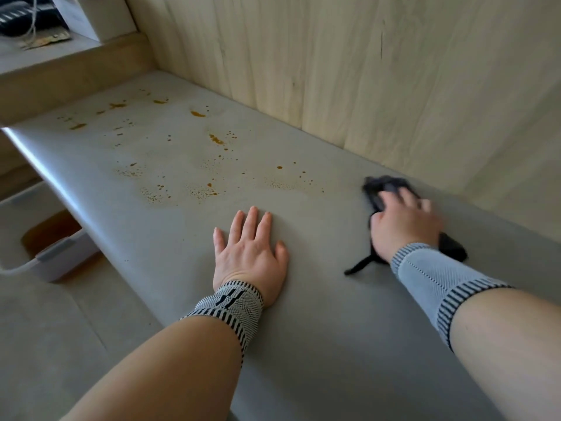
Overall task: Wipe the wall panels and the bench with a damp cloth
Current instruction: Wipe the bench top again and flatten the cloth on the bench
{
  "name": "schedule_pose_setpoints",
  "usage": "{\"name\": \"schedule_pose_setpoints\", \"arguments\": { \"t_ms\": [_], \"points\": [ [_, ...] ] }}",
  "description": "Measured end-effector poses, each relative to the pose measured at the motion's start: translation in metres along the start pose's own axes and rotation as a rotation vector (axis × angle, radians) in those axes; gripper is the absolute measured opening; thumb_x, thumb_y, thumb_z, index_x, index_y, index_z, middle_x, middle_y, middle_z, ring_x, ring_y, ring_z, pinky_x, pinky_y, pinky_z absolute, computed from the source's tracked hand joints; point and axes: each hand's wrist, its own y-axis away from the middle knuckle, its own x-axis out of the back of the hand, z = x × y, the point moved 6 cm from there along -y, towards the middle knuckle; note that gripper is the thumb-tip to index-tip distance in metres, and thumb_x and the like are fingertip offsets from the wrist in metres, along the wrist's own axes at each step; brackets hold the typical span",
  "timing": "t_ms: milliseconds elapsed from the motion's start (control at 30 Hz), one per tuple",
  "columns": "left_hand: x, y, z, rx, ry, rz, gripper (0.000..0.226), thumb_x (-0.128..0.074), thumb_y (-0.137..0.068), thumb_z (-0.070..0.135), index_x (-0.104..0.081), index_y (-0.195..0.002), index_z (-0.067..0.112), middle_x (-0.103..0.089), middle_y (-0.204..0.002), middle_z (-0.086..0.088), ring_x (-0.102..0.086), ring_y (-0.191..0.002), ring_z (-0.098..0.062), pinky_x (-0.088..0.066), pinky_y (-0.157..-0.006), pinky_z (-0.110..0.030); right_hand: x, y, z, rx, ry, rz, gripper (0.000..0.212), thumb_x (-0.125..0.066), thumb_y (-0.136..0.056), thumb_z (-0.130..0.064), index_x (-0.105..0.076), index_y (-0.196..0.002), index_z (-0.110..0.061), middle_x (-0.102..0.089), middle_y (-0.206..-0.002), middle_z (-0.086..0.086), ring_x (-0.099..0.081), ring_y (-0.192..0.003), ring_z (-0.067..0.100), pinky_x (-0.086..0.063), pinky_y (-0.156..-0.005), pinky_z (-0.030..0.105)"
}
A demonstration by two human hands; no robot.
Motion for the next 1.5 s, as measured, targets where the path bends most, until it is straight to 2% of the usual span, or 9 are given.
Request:
{"name": "schedule_pose_setpoints", "arguments": {
  "t_ms": [100, 300, 500, 733, 933, 1133, 1200, 1367, 1500],
  "points": [
    [-0.002, -0.002, -0.001, -0.002, -0.003, 0.001, 0.062, -0.021, -0.099, 0.051, -0.007, -0.157, 0.032, 0.002, -0.165, 0.010, 0.008, -0.152, -0.013, 0.010, -0.122, -0.047, 0.001, -0.002, -0.009, -0.173, 0.047, -0.004, 0.042, -0.033, -0.097, -0.025, -0.044, -0.138, -0.028, -0.028, -0.155, -0.003, -0.031, -0.129, 0.031, -0.026, -0.106, 0.046],
    [0.002, 0.000, 0.000, 0.007, -0.002, 0.012, 0.062, -0.022, -0.099, 0.052, -0.008, -0.157, 0.033, 0.001, -0.165, 0.010, 0.007, -0.152, -0.014, 0.009, -0.122, -0.047, -0.012, 0.019, -0.071, 0.533, 0.014, -0.073, 0.048, -0.044, -0.094, -0.028, -0.042, -0.142, -0.037, -0.025, -0.158, -0.010, -0.030, -0.134, 0.023, -0.026, -0.109, 0.038],
    [0.000, -0.001, -0.001, 0.005, 0.005, 0.016, 0.062, -0.021, -0.099, 0.051, -0.007, -0.157, 0.033, 0.002, -0.165, 0.011, 0.008, -0.152, -0.013, 0.010, -0.122, -0.046, -0.003, -0.013, -0.024, -0.095, 0.008, -0.023, 0.042, -0.037, -0.096, -0.025, -0.045, -0.137, -0.031, -0.029, -0.154, -0.003, -0.032, -0.129, 0.030, -0.027, -0.107, 0.045],
    [0.002, -0.001, -0.001, 0.009, 0.000, 0.019, 0.062, -0.022, -0.099, 0.053, -0.008, -0.157, 0.034, 0.002, -0.165, 0.011, 0.007, -0.152, -0.013, 0.010, -0.122, -0.046, -0.014, 0.026, -0.093, 0.698, -0.053, -0.105, 0.052, -0.038, -0.088, -0.031, -0.051, -0.138, -0.032, -0.034, -0.155, -0.005, -0.036, -0.132, 0.026, -0.029, -0.109, 0.040],
    [-0.001, -0.002, -0.001, 0.009, 0.016, 0.021, 0.062, -0.022, -0.099, 0.051, -0.008, -0.157, 0.034, 0.002, -0.165, 0.011, 0.008, -0.151, -0.012, 0.012, -0.121, -0.045, -0.007, -0.015, -0.049, 0.054, 0.026, -0.053, 0.044, -0.036, -0.096, -0.028, -0.042, -0.140, -0.031, -0.026, -0.157, -0.003, -0.030, -0.133, 0.029, -0.026, -0.107, 0.044],
    [0.002, 0.000, 0.000, 0.012, 0.018, 0.037, 0.062, -0.024, -0.099, 0.051, -0.010, -0.157, 0.033, -0.001, -0.165, 0.011, 0.006, -0.152, -0.012, 0.010, -0.122, -0.045, -0.019, 0.036, -0.109, 0.771, -0.049, -0.112, 0.052, -0.038, -0.089, -0.027, -0.049, -0.140, -0.030, -0.032, -0.156, -0.001, -0.035, -0.134, 0.028, -0.026, -0.111, 0.040],
    [0.002, 0.000, -0.001, 0.007, 0.021, 0.035, 0.062, -0.024, -0.099, 0.051, -0.010, -0.156, 0.033, -0.001, -0.165, 0.011, 0.006, -0.152, -0.013, 0.010, -0.122, -0.045, -0.016, 0.010, -0.077, 0.650, -0.016, -0.060, 0.049, -0.042, -0.091, -0.026, -0.051, -0.139, -0.028, -0.035, -0.155, 0.000, -0.038, -0.132, 0.029, -0.028, -0.112, 0.039],
    [0.000, -0.001, 0.000, 0.005, 0.016, 0.025, 0.061, -0.022, -0.099, 0.051, -0.009, -0.156, 0.034, 0.001, -0.165, 0.011, 0.007, -0.151, -0.012, 0.011, -0.122, -0.046, -0.004, -0.019, -0.016, -0.061, 0.074, -0.032, 0.044, -0.035, -0.097, -0.027, -0.041, -0.141, -0.027, -0.027, -0.155, 0.001, -0.031, -0.130, 0.032, -0.028, -0.106, 0.045],
    [0.001, -0.002, 0.003, 0.008, 0.001, 0.022, 0.062, -0.022, -0.099, 0.052, -0.008, -0.156, 0.034, 0.001, -0.165, 0.011, 0.007, -0.152, -0.012, 0.010, -0.122, -0.046, -0.012, 0.019, -0.085, 0.423, 0.024, -0.040, 0.049, -0.033, -0.090, -0.030, -0.043, -0.138, -0.032, -0.028, -0.157, -0.002, -0.034, -0.128, 0.029, -0.030, -0.104, 0.042]
  ]
}}
